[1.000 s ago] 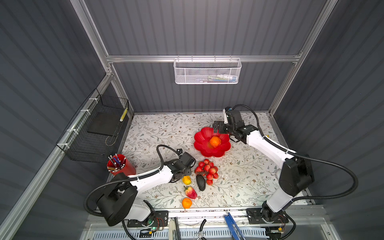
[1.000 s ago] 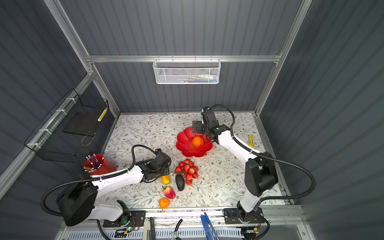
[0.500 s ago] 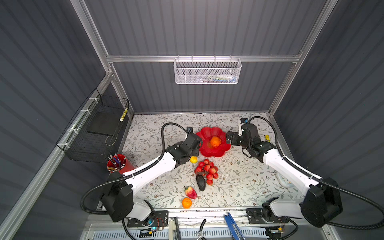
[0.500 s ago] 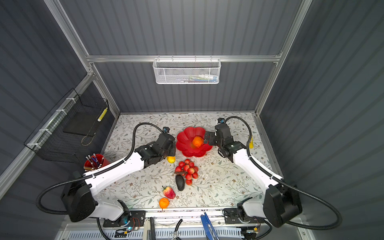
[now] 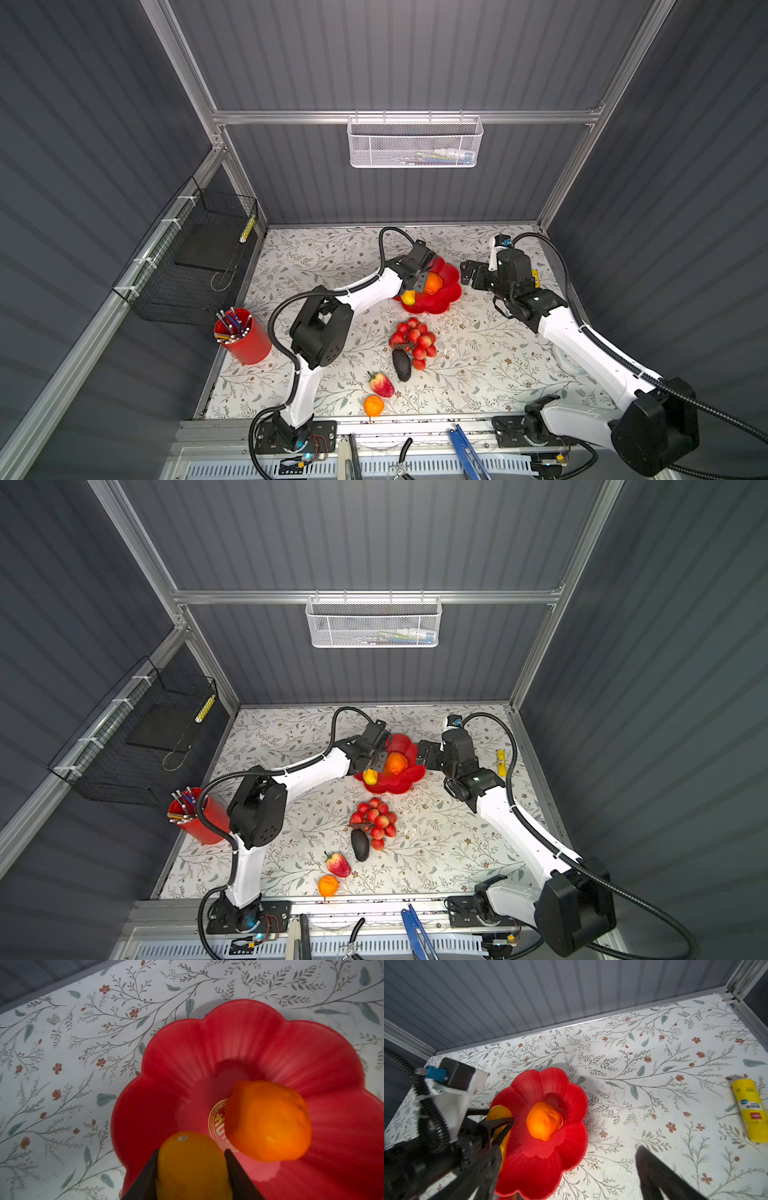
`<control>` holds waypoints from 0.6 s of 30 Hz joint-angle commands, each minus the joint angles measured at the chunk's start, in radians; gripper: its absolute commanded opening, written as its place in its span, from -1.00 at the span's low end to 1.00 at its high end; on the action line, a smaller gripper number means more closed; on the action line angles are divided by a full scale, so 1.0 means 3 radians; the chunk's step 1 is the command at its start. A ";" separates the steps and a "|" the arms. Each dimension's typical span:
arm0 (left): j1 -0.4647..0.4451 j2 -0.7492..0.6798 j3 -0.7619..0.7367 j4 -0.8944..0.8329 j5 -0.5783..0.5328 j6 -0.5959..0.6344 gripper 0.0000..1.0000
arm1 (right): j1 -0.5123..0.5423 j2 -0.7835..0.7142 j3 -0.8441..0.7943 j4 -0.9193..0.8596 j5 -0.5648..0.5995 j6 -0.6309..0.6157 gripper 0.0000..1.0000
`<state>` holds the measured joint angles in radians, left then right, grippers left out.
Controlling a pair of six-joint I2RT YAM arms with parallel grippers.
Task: Place and organize the fake fruits in the fruit bowl
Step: 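Place the orange in the red bowl while the left carries the yellow fruit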
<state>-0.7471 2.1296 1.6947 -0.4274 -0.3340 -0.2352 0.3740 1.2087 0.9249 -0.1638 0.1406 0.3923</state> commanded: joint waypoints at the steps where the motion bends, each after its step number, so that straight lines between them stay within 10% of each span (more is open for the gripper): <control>1: 0.0047 0.0199 0.0244 -0.0146 0.0169 0.0051 -0.35 | -0.0027 -0.0051 -0.0045 -0.0033 -0.0023 -0.0038 0.98; 11: 0.0074 0.0097 0.0208 -0.0046 0.0153 -0.0152 0.51 | -0.0046 -0.0037 0.0020 -0.0136 -0.0080 -0.0196 0.98; 18: 0.0159 -0.0675 -0.0183 0.0511 0.0113 -0.0318 0.73 | -0.0022 0.0008 0.0013 -0.0205 -0.0440 -0.0435 0.93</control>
<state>-0.7132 2.0727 1.6688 -0.3855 -0.2871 -0.2970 0.3653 1.2060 0.9218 -0.2028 0.0753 0.3115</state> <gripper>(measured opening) 0.859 0.966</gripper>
